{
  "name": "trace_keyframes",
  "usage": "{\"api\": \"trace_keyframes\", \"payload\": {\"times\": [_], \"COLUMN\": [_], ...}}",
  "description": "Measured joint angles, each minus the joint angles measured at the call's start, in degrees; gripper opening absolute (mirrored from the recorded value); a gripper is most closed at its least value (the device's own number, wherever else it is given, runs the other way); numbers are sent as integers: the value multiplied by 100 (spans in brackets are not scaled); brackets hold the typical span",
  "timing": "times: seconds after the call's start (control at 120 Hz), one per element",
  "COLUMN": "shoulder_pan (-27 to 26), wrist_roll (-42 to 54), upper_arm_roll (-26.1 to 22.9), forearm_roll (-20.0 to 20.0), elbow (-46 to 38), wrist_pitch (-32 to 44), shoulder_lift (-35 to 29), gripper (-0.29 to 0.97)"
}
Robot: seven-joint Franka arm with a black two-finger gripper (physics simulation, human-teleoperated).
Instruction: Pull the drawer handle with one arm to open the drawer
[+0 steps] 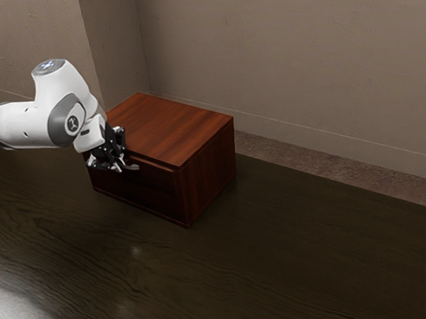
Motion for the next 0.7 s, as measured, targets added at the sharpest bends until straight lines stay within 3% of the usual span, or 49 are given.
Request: {"api": "trace_keyframes", "payload": {"times": [0.7], "shoulder_pan": [36], "wrist_roll": [48], "upper_arm_roll": [7], "forearm_roll": [-19], "elbow": [-266], "wrist_pitch": [-102], "shoulder_lift": [-280], "gripper": [-3]}}
